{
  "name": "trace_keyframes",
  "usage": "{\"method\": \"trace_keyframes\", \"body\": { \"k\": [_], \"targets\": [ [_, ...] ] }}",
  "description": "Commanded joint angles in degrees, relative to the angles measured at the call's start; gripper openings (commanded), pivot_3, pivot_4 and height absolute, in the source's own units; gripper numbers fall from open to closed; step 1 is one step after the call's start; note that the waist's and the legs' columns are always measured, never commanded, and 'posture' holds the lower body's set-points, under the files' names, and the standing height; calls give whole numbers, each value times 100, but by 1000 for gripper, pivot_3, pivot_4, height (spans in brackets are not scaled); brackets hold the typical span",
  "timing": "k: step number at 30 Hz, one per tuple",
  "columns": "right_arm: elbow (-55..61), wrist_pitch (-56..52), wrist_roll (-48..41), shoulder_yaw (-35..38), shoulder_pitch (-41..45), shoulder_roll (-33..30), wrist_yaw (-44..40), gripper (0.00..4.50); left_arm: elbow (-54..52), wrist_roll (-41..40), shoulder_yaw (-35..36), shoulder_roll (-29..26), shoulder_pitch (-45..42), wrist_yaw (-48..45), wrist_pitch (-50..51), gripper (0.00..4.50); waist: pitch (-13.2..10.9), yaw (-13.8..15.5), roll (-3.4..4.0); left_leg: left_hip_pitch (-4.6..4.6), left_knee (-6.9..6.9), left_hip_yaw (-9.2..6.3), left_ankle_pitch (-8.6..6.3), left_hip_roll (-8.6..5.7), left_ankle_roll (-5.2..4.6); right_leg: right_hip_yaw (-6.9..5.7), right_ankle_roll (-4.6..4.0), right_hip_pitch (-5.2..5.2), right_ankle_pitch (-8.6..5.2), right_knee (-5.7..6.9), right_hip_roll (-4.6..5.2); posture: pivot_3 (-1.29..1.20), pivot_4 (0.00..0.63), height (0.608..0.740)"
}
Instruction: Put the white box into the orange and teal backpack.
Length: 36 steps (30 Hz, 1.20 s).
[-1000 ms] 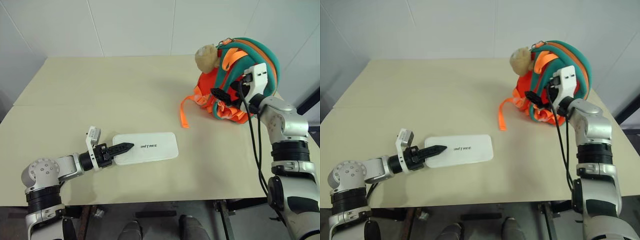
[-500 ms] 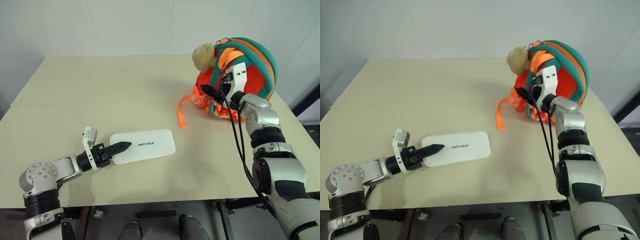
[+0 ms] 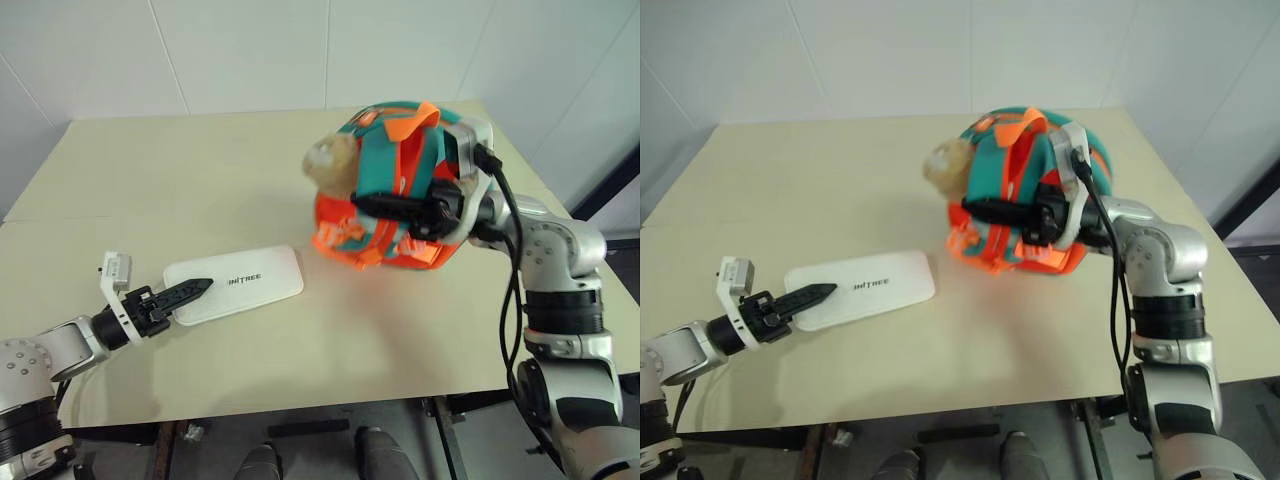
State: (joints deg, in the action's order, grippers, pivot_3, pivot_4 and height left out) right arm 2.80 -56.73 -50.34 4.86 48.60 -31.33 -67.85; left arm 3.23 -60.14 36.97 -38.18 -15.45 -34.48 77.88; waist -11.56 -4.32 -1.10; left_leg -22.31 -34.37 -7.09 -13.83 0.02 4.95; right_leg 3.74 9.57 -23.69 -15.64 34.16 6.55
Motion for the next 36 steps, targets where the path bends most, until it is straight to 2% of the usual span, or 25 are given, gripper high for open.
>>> {"method": "trace_keyframes", "body": {
  "k": [1,5,11,12,14,17,19,27,33,36],
  "targets": [
    [734,-852,-847,126,-261,-384,-100,12,-82,186,187,-334,307,-143,-387,1294,0,30,-1,0,-3,1,-1,0,-1,0,0,1,0,-3,0,0,150,740],
    [1021,-1274,-1130,3,-744,-936,-352,12,-469,-46,257,-481,604,-572,-692,1294,0,103,-1,0,-3,3,-2,0,-3,0,-19,0,-8,-8,0,0,150,740],
    [-145,-417,-38,-572,-750,-1490,-988,12,-1537,-378,501,-309,881,-1008,-1546,1294,-1,171,-7,-12,-10,11,-8,-1,-6,1,-42,2,-17,-36,4,0,150,740],
    [-369,-274,104,-635,-667,-1508,-1071,12,-1674,-415,499,-259,809,-941,-1678,1294,-1,189,-7,-13,-11,13,-10,-1,-8,1,-78,2,-36,-38,5,0,150,740],
    [-658,-56,327,-752,-548,-1499,-1190,12,-1878,-468,449,-220,607,-825,-1903,1294,-2,244,-6,-13,-14,13,-11,-1,-8,1,-83,3,-39,-37,4,0,150,740],
    [-748,127,503,-864,-504,-1387,-1261,12,-2093,-440,281,-265,116,-717,-2276,1294,-3,278,-8,-13,-20,10,-11,-1,-8,0,-60,3,-27,-30,0,0,150,740],
    [-724,161,533,-881,-535,-1341,-1282,12,-2118,-395,191,-339,-44,-722,-2383,1294,-3,278,-9,-17,-26,11,-11,-1,-8,0,2,5,6,-31,1,0,150,740],
    [-658,193,615,-844,-670,-1223,-1196,12,-2278,-500,-489,-612,-555,-1030,-2480,1294,-3,261,-9,-20,-35,11,-18,-2,-13,1,7,7,7,-30,-1,0,150,740],
    [-625,204,622,-802,-665,-1052,-1046,12,-2056,230,-1227,-732,-856,-1462,-3019,1294,-3,274,-9,-19,-37,10,-18,-2,-14,0,7,9,7,-29,-1,0,150,740],
    [-528,160,584,-794,-698,-1006,-1005,12,-1876,1038,-1923,-873,-1078,-2024,-3725,1294,-3,286,-9,-21,-43,10,-18,-2,-13,0,8,10,7,-29,-1,0,150,740]
  ]
}}
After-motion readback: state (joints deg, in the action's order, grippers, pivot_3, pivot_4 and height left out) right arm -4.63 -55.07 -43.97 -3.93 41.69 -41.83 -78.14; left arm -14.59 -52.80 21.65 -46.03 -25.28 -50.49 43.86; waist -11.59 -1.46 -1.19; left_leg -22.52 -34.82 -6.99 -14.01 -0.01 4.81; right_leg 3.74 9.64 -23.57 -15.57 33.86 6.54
